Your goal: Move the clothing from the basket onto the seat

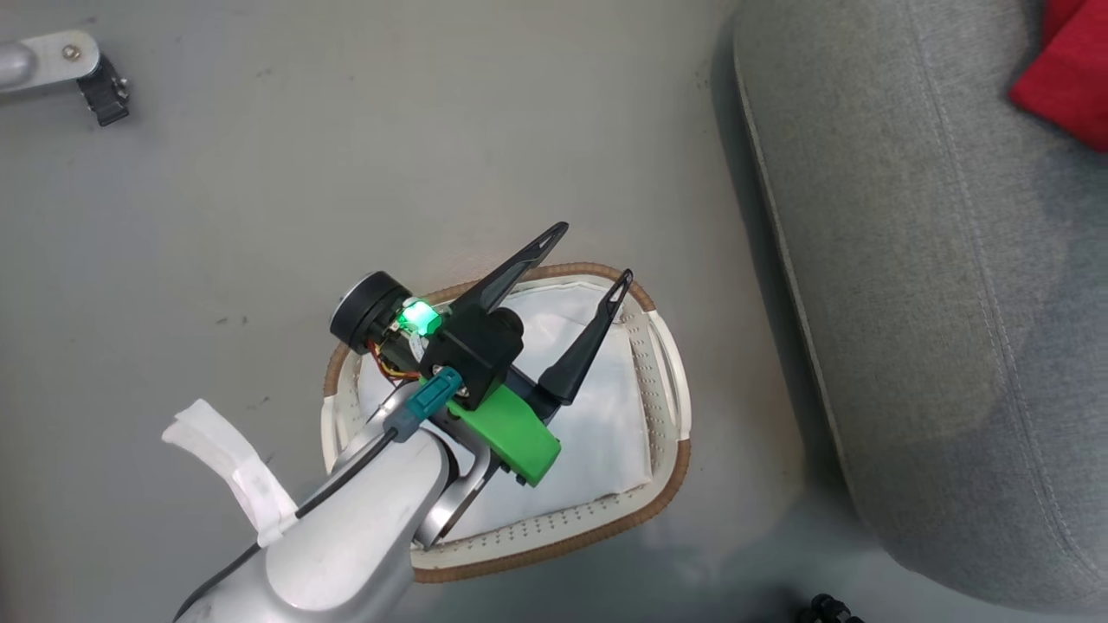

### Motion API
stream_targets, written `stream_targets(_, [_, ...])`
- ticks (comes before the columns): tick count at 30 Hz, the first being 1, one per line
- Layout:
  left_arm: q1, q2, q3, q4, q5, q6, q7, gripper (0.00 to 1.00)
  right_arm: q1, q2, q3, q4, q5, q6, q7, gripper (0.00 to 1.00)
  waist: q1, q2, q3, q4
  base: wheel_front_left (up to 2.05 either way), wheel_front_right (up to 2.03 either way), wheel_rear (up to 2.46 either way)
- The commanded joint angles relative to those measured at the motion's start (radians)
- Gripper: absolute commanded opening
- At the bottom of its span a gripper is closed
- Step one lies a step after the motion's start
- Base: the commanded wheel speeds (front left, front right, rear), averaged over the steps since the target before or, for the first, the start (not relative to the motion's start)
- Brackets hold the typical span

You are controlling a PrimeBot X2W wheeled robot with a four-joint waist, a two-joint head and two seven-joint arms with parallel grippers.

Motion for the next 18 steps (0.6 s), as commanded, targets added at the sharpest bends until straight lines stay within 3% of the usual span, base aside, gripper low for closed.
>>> stream_targets(1, [-0.001,0.009,0.001,-0.003,0.004,0.007,0.002,1.00,0.026,0.008,0.001,-0.013,-0.007,-0.001,-0.006,1.00,-0.0001,0.0000,-0.018,-0.032,0.00,0.00,0.00])
stream_targets(11, [0.030,0.012,0.007,0.015,-0.028,0.012,-0.012,1.00,0.158,0.073,0.071,-0.200,0.018,-0.001,-0.006,1.00,-0.0001,0.0000,-0.105,-0.105,0.00,0.00,0.00])
stream_targets(18, [0.054,-0.008,0.032,0.050,-0.061,0.018,-0.052,1.00,0.186,0.044,0.126,-0.256,0.051,-0.001,-0.006,1.00,-0.0001,0.0000,-0.205,-0.094,0.00,0.00,0.00])
